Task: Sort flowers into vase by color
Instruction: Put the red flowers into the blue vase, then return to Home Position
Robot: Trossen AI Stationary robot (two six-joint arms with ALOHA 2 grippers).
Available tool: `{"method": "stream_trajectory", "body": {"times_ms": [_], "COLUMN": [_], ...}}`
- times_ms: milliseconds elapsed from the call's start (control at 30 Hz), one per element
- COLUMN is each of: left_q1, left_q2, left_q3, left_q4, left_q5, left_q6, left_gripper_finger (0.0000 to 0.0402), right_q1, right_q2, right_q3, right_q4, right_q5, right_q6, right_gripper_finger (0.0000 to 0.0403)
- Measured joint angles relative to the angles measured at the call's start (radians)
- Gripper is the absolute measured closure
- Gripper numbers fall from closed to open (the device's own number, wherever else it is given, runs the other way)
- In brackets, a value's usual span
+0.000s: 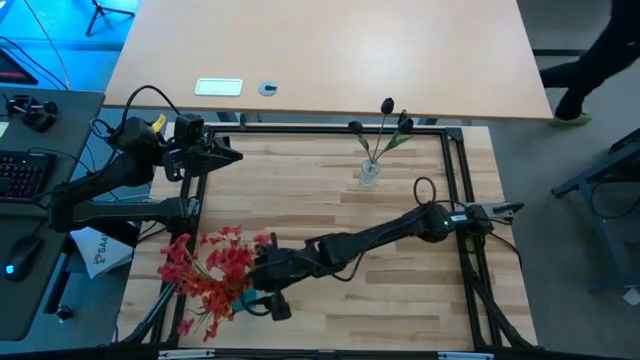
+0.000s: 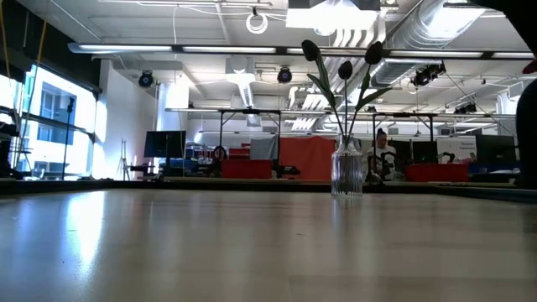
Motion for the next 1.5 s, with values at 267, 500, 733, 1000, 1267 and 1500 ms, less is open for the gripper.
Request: {"method": "stream_trajectory", "body": {"times_ms": [267,500,733,1000,1267,1500], "left_q1": [0.0,0.0,0.0,0.0,0.0,0.001], "left_q2": [0.0,0.0,0.0,0.003,0.006,0.108], "left_q3": [0.0,0.0,0.0,0.0,0.0,0.0], "left_q4": [0.002,0.001,0.001,-0.004,-0.046,-0.031], "left_q5": [0.0,0.047,0.088,0.222,0.119,-0.199], "left_q6": [0.019,0.019,0.051,0.141,0.331,0.462], "left_gripper_finger": [0.0225,0.0225,0.0225,0.0225,0.0225,0.0225], "right_q1": [-0.008,-0.012,-0.005,-0.014,-0.029,-0.038], "right_q2": [-0.078,-0.148,-0.203,-0.289,-0.659,-1.077], "right_q3": [0.0,0.0,-0.001,-0.014,-0.355,-0.854], "right_q4": [-0.279,-0.579,-0.941,-1.229,-1.159,-0.92], "right_q5": [0.009,0.036,0.059,-0.014,0.248,0.446], "right_q6": [-0.076,-0.083,-0.076,-0.046,0.214,0.553], "right_gripper_finger": [0.0153,0.0153,0.0153,0.0153,0.0153,0.0153]}}
